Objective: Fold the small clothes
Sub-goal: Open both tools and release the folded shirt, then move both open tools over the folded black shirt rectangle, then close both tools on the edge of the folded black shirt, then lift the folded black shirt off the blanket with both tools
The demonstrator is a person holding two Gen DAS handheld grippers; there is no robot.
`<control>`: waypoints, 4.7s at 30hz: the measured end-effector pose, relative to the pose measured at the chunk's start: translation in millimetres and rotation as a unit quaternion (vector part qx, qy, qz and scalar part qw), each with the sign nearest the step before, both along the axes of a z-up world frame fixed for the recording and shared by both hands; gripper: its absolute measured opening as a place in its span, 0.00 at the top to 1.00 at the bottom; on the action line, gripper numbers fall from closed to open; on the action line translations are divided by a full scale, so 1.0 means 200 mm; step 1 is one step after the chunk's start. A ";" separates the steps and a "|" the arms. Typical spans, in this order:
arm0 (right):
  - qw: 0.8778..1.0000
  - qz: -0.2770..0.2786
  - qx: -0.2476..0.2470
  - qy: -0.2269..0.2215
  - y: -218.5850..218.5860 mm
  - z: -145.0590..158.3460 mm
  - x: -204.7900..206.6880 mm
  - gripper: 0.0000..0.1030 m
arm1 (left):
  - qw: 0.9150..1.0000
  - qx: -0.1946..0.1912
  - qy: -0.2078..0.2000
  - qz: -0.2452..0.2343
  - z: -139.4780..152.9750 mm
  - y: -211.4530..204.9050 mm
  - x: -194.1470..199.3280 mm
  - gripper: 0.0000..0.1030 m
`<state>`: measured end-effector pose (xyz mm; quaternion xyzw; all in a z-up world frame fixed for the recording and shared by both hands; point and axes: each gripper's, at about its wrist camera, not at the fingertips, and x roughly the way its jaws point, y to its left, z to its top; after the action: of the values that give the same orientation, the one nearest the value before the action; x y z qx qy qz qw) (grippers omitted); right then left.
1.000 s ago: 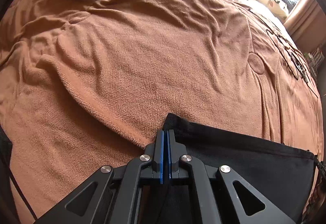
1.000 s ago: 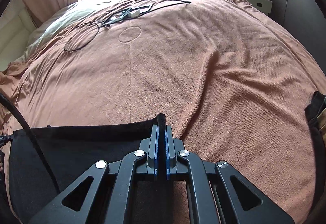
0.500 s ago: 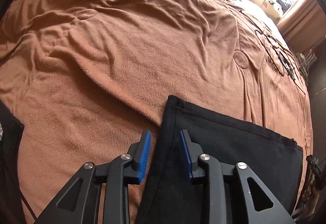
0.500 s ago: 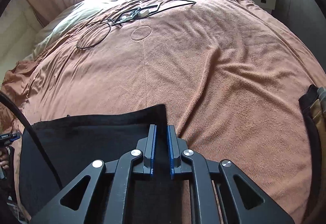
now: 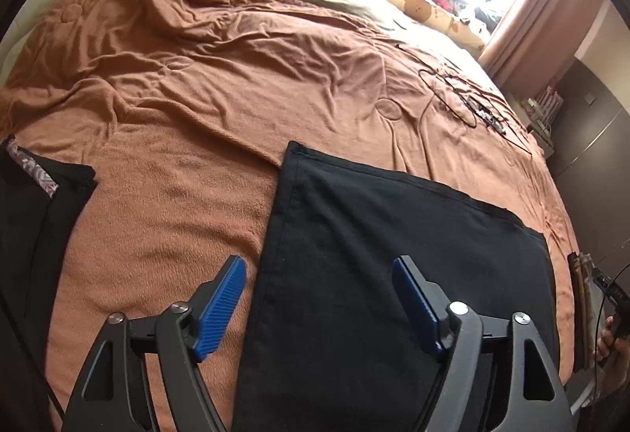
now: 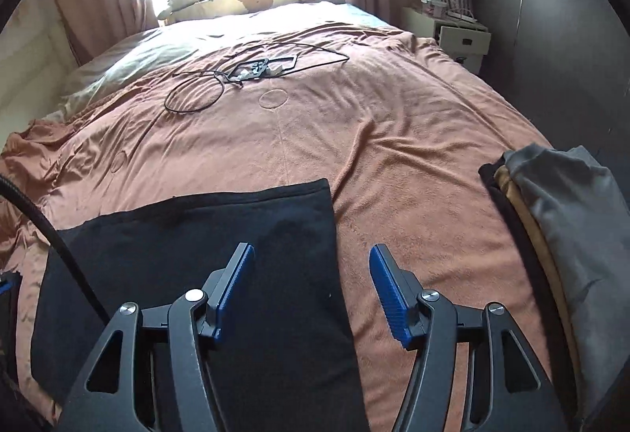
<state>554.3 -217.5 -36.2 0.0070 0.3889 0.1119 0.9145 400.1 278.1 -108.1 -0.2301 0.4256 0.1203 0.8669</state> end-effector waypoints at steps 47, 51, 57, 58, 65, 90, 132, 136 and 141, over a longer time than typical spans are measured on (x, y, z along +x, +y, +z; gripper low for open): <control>0.983 0.160 0.019 0.084 0.55 -0.42 -0.80 0.54 | 0.990 -0.139 0.013 0.015 -0.46 -0.09 -0.81 0.37; 0.977 0.190 0.019 0.089 0.62 -0.46 -0.71 0.66 | 0.984 -0.175 0.006 0.018 -0.48 -0.08 -0.82 0.37; 0.972 0.216 0.020 0.094 0.75 -0.51 -0.65 0.80 | 0.978 -0.204 -0.009 0.039 -0.52 -0.04 -0.80 0.46; 0.971 0.219 0.021 0.095 0.78 -0.52 -0.65 0.81 | 0.975 -0.215 -0.013 0.046 -0.53 -0.02 -0.80 0.49; 0.963 0.243 -0.001 0.116 0.89 -0.60 -0.68 0.93 | 0.973 -0.215 0.000 0.078 -0.54 0.02 -0.82 0.82; 0.967 0.223 -0.043 0.113 1.19 -0.61 -0.38 0.93 | 0.971 -0.204 0.004 0.127 -0.53 -0.01 -0.85 0.89; 0.984 0.133 -0.022 0.119 1.43 -0.61 0.49 0.99 | 0.950 -0.260 0.014 0.174 -0.57 0.03 -0.81 0.88; 0.983 0.143 -0.023 0.113 1.38 -0.56 0.39 0.99 | 0.947 -0.273 -0.005 0.168 -0.56 0.04 -0.82 0.92; 0.978 0.147 -0.023 0.148 1.29 -0.62 0.28 0.99 | 0.937 -0.315 -0.052 0.140 -0.52 0.03 -0.83 0.93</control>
<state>609.7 39.9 -160.4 -0.0544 0.5194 0.2339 0.8201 233.6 285.1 -212.8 -0.5547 0.3595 0.0886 0.7452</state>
